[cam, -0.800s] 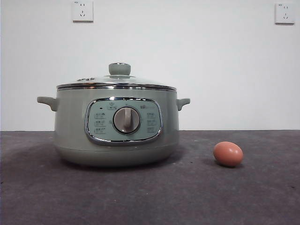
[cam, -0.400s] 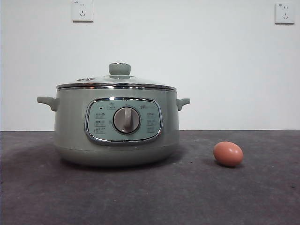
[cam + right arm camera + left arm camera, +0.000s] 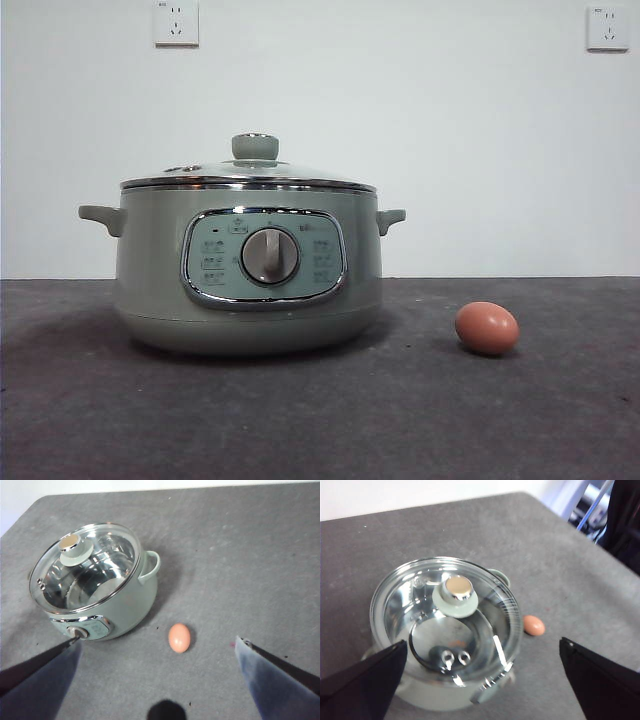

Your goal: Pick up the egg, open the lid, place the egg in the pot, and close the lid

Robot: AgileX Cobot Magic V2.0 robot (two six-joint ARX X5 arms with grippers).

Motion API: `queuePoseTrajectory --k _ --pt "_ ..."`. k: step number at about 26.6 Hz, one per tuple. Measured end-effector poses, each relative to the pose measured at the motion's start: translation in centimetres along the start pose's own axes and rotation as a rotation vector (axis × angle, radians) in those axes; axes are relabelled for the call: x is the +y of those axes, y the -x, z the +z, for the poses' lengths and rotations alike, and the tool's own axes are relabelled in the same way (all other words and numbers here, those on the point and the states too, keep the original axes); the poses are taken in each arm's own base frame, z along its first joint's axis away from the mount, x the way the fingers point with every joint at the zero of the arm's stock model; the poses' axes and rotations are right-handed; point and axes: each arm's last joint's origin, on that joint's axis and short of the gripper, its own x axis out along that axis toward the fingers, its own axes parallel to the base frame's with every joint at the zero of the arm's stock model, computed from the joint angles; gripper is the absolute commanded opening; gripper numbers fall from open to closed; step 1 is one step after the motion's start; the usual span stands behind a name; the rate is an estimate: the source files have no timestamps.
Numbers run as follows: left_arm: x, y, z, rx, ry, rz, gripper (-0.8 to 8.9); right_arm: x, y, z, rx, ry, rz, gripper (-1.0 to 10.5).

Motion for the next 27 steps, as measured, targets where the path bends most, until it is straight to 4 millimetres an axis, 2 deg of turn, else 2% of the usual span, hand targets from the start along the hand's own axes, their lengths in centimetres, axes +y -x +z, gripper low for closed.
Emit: queuePoseTrajectory --k 5,8,11,15,18,22,23,25,27 --pt "0.0 -4.4 3.4 0.059 -0.072 0.007 7.19 -0.6 -1.0 0.3 0.034 -0.019 0.004 6.3" --pt "0.0 -9.3 5.5 0.119 -0.136 0.032 7.18 -0.9 -1.7 0.4 0.057 -0.031 0.006 6.3" --pt "0.1 -14.1 5.9 0.197 -0.177 0.046 7.18 -1.0 -1.7 0.5 0.06 -0.033 0.006 6.3" --pt "1.0 -19.0 4.3 0.312 -0.2 0.066 7.18 -1.1 -1.9 0.5 0.067 -0.037 0.007 6.3" --pt "1.6 -20.9 3.2 0.374 -0.193 0.07 7.18 -1.1 -1.9 0.5 0.067 -0.037 0.006 6.3" --pt "1.8 -21.5 2.9 0.391 -0.189 0.071 7.15 -1.1 -2.0 0.5 0.069 -0.038 0.006 6.3" --pt "1.9 -21.6 2.8 0.395 -0.188 0.071 6.59 -1.2 -2.1 0.5 0.072 -0.04 0.007 6.3" --pt "2.0 -21.8 2.7 0.4 -0.186 0.071 4.48 -1.3 -2.3 0.6 0.078 -0.043 0.007 6.3" --pt "1.9 -21.8 2.7 0.401 -0.187 0.07 3.63 -1.3 -2.3 0.6 0.079 -0.043 0.007 6.3"
